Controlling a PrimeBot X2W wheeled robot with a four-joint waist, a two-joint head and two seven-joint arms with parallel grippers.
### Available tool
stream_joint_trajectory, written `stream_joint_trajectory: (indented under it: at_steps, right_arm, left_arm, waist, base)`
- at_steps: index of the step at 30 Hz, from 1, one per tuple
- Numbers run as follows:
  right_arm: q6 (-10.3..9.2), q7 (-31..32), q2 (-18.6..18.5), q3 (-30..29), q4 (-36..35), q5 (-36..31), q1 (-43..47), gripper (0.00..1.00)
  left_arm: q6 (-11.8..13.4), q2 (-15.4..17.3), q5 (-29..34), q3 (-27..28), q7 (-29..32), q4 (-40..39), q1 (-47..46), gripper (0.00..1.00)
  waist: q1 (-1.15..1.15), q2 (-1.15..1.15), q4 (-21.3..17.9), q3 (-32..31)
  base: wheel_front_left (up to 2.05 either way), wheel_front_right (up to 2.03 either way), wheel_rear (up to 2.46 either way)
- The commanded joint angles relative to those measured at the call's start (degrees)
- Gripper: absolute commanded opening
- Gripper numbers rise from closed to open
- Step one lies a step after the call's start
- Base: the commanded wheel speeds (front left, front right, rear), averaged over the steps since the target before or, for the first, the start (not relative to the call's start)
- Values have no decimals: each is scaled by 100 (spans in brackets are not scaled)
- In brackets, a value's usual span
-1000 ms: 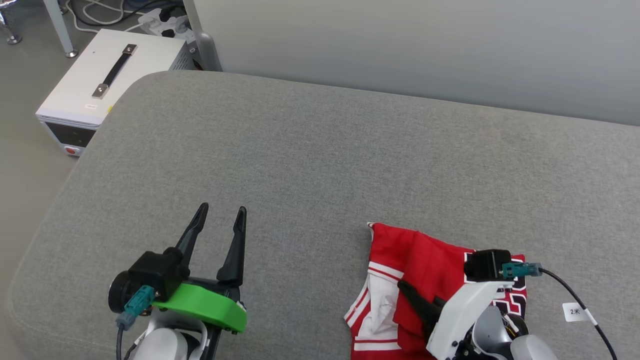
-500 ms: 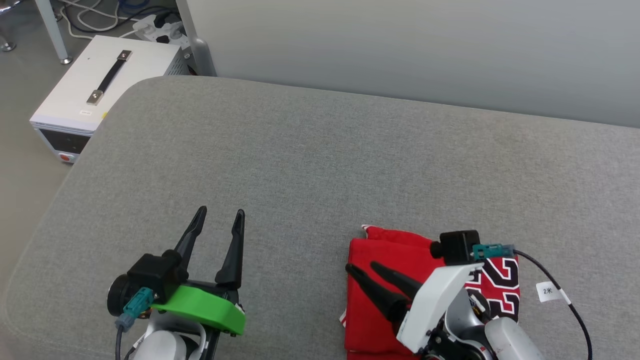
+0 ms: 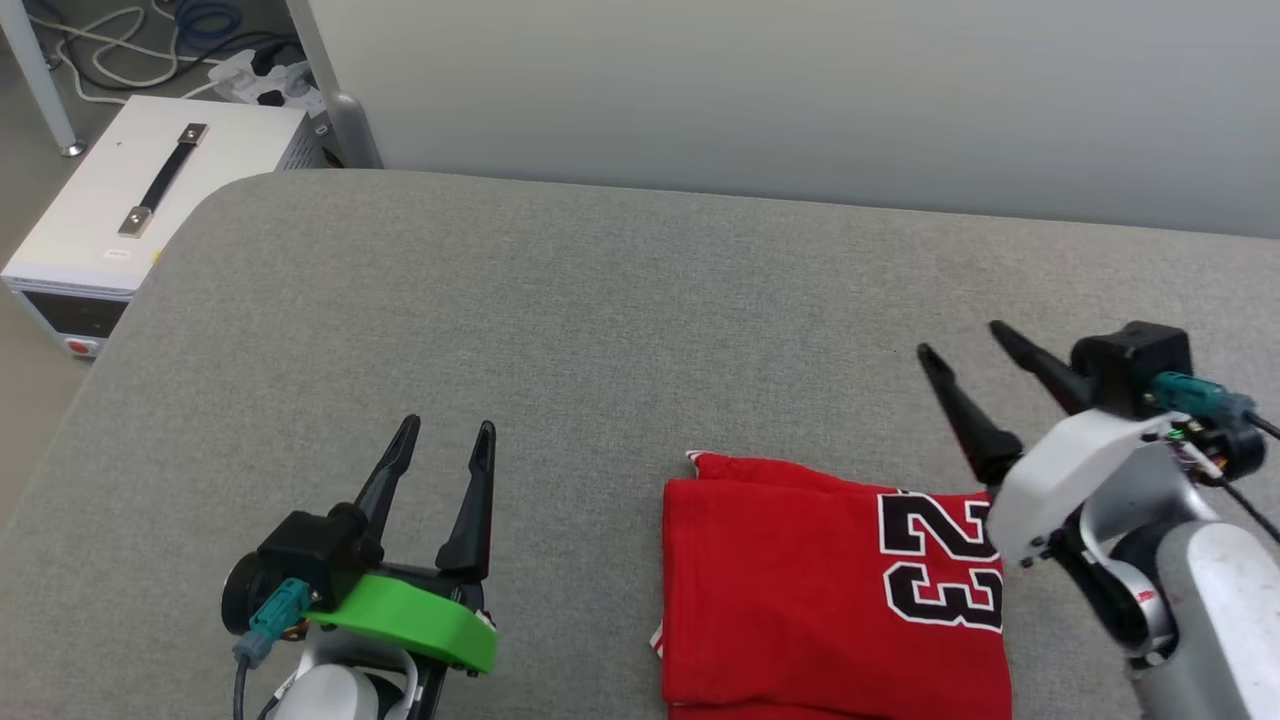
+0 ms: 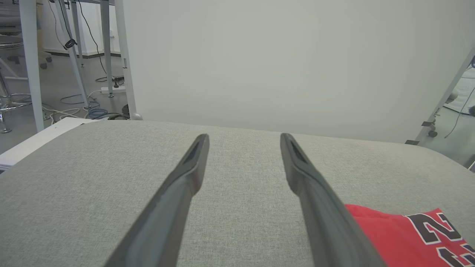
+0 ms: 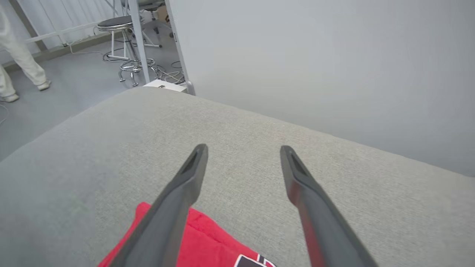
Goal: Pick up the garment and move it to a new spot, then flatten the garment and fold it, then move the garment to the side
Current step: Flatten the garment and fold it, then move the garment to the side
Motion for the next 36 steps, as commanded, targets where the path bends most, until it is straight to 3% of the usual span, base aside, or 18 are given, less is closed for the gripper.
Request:
stream_joint_trajectory:
  at_steps: [1, 5, 8, 14, 21, 26, 36]
  right_arm:
    - [-5, -168, -159, -114, -51, -147, -28, 100]
    - [-5, -620, -452, -490, -177, -439, 248, 100]
    - [-5, -983, -456, -806, -248, -593, 572, 100]
    - [-5, -1620, 56, -1362, -389, -623, 1170, 100]
    - [-5, -2293, 477, -1443, -297, -783, 1561, 100]
    - [-5, -2648, 668, -1463, -25, -860, 1626, 100]
    - [-5, -2775, 759, -1430, 184, -942, 1640, 100]
  left_arm:
    - [-18, -16, -38, -14, -33, -39, 26, 100]
    - [-18, -41, -63, -17, -33, -78, 5, 100]
    - [-18, -56, -87, -56, -33, -99, -6, 100]
    - [-18, -58, -104, -187, -33, -104, 57, 100]
    - [-18, -81, -107, -176, -33, -107, 127, 100]
    - [-18, -90, -94, -189, -33, -114, 121, 100]
    - [-18, -106, -49, -221, -33, -131, 150, 100]
  waist:
    - [0, 0, -62, 33]
    - [0, 0, -153, 93]
    - [0, 0, -213, 132]
    - [0, 0, -317, 164]
    - [0, 0, -345, 155]
    - [0, 0, -317, 156]
    - [0, 0, -275, 130]
  base:
    - [0, 0, 0]
    - [0, 0, 0]
    - [0, 0, 0]
    - [0, 0, 0]
    - [0, 0, 0]
    - [0, 0, 0]
    - [0, 0, 0]
